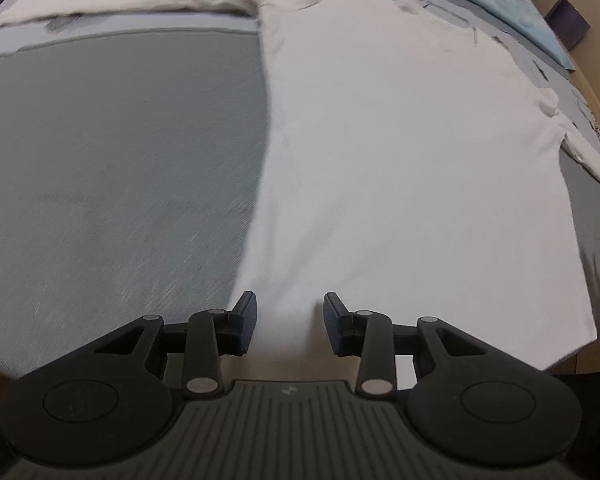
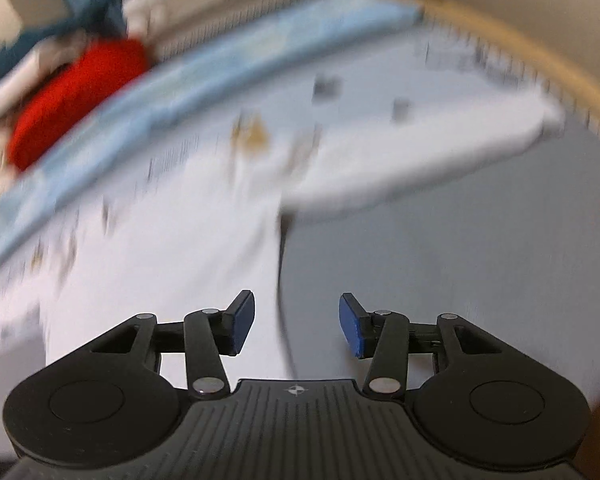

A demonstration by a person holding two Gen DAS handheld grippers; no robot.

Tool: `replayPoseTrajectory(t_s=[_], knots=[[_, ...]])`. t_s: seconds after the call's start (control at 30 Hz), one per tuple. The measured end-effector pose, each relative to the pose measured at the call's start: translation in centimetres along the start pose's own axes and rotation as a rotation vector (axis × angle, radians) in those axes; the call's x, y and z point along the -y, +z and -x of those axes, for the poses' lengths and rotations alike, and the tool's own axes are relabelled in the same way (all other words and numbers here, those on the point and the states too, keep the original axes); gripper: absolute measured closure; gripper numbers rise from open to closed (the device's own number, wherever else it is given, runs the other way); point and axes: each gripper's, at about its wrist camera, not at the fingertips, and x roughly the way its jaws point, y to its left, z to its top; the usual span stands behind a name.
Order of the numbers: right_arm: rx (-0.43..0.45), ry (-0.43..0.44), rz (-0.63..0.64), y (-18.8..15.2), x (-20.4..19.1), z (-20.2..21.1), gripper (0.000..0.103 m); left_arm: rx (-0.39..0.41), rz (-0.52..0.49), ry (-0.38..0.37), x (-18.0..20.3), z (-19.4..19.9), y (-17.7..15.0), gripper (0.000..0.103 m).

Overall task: Fold small clothes
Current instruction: 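Pinch the white shirt hem with both grippers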

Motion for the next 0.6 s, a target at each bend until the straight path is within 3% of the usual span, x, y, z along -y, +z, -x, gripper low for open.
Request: replayPoseTrajectory(t_s=[0.17,0.3,0.37,0.43,0.5,0.6], knots=[[-0.218,-0.104,0.026,-7.3,-0.1,-2.8,0.054,-0.021,0.053,-0.007,-2.5,0.7,-1.2,0.064],[-0.292,-0.174,0.097,-9.7,-0.4,-4.3,0.055,-0.032,0.060,-0.007,-3.0,0.7,-2.0,0.075],[-0.293,-0.190,0.106,-10.5,-0.5,-4.1,0.063,-0.036,0.052,-0.004,-2.9,0.6,-2.0,0.075],[-0.283,-0.169,0.134,-10.8,-0.9,-3.9,0.089,-0.035,0.039,0.011,-2.7,0.6,-2.1,0.076],[-0.268,-0.168,0.174,-11.4,-1.4,-3.7,0.097,-0.023,0.045,0.022,-2.7,0.7,-2.0,0.076],[-0.256,-0.170,0.176,-11.4,-1.6,-3.7,0.098,0.016,0.061,0.027,-2.7,1.3,-1.8,0.075]])
